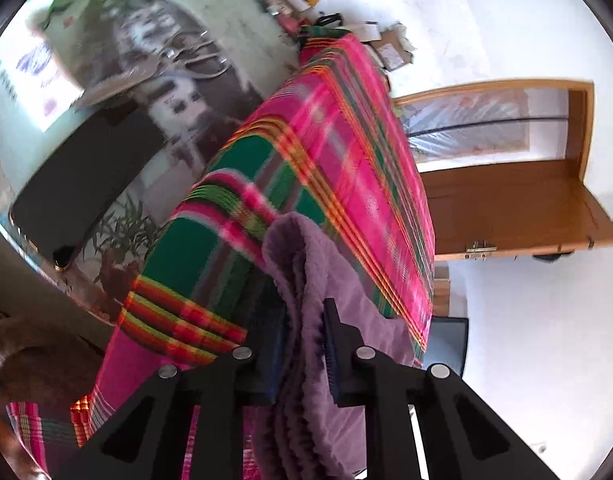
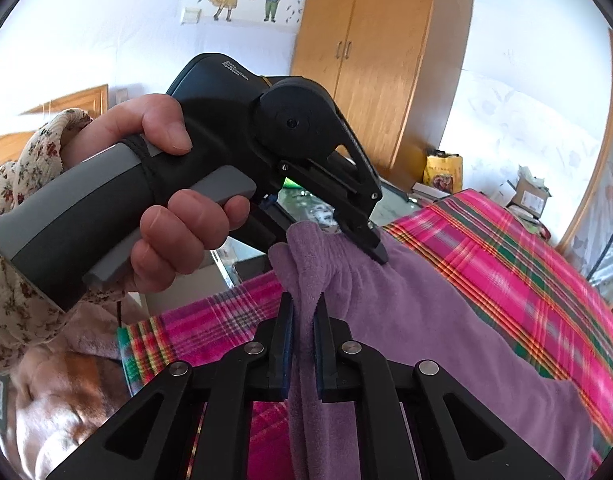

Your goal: Fold clothes

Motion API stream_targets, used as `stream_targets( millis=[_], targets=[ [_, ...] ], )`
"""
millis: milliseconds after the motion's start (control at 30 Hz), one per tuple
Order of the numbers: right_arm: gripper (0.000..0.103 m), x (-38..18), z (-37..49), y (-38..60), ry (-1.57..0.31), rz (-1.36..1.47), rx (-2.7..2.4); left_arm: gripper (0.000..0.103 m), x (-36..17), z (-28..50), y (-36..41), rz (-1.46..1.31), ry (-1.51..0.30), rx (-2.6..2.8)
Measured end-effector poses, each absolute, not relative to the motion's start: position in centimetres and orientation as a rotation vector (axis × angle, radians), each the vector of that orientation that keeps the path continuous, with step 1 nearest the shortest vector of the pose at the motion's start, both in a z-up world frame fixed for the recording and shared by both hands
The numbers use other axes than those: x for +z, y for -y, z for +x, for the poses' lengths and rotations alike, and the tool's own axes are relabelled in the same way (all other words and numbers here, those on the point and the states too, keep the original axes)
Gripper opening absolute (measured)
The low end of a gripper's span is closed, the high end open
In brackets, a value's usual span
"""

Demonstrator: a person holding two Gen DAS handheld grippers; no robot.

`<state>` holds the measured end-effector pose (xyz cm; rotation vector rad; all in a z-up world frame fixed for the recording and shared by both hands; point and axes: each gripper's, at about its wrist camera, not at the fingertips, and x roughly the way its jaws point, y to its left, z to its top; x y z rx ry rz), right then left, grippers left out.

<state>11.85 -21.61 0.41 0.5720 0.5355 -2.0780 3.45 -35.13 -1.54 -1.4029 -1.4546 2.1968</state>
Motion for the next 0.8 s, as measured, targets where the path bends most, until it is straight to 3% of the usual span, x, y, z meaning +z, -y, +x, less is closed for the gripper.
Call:
stream_targets(
  millis=[533, 800],
  targets=[
    [0.008, 3.9, 12.8, 15.4, -0.351, 0.498, -2.207, 0.018, 7.0, 1.5, 25.9, -1.363, 1.029, 2.367],
    [0.008, 4.2, 12.7, 11.2, -0.283, 0.507, -2.267, 0.018, 7.6, 0.4, 21.4, -1.407, 0.948, 2.339]
  ],
)
